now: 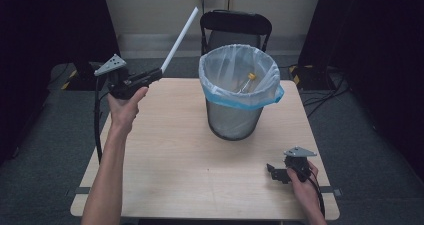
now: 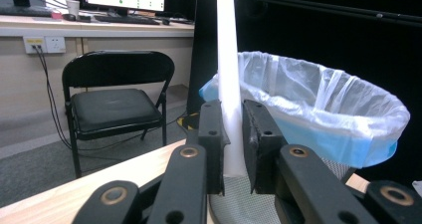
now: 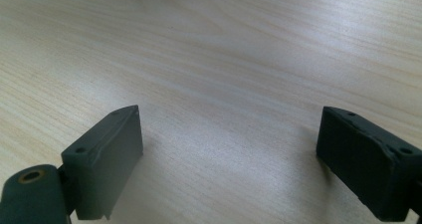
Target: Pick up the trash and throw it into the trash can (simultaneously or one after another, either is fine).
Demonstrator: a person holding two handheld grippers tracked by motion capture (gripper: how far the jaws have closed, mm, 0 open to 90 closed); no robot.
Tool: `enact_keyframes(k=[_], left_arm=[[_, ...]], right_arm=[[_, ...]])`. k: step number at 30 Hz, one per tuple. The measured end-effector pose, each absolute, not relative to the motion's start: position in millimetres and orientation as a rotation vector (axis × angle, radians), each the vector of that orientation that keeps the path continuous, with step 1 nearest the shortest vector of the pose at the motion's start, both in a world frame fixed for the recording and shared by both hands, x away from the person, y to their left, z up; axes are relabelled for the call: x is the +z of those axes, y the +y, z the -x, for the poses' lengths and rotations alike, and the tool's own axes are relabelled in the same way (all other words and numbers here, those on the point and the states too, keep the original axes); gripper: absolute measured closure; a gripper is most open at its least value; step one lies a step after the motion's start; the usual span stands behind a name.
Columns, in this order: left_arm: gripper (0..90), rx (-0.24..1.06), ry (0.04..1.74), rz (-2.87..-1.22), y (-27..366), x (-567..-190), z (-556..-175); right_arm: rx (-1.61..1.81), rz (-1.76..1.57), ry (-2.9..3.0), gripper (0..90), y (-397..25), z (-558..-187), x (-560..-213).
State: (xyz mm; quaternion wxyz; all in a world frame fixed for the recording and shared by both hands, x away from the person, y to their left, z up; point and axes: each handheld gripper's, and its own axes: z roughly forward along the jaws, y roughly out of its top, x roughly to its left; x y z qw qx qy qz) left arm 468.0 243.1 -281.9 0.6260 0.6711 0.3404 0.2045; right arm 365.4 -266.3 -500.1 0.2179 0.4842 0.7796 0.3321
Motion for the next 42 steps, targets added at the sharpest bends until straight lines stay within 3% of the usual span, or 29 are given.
enact_keyframes(k=[19, 42], left_arm=[[79.9, 0.476, 0.690, -1.579, 207.6, -252.5, -479.1], [80.0, 0.395, 0.599, -1.585, 143.9, -223.9, -496.3]], right_arm=[[0.919, -1.341, 2.159, 10.1, -266.3, -365.4, -500.1], [0.920, -1.341, 2.159, 10.1, -266.3, -365.3, -500.1]])
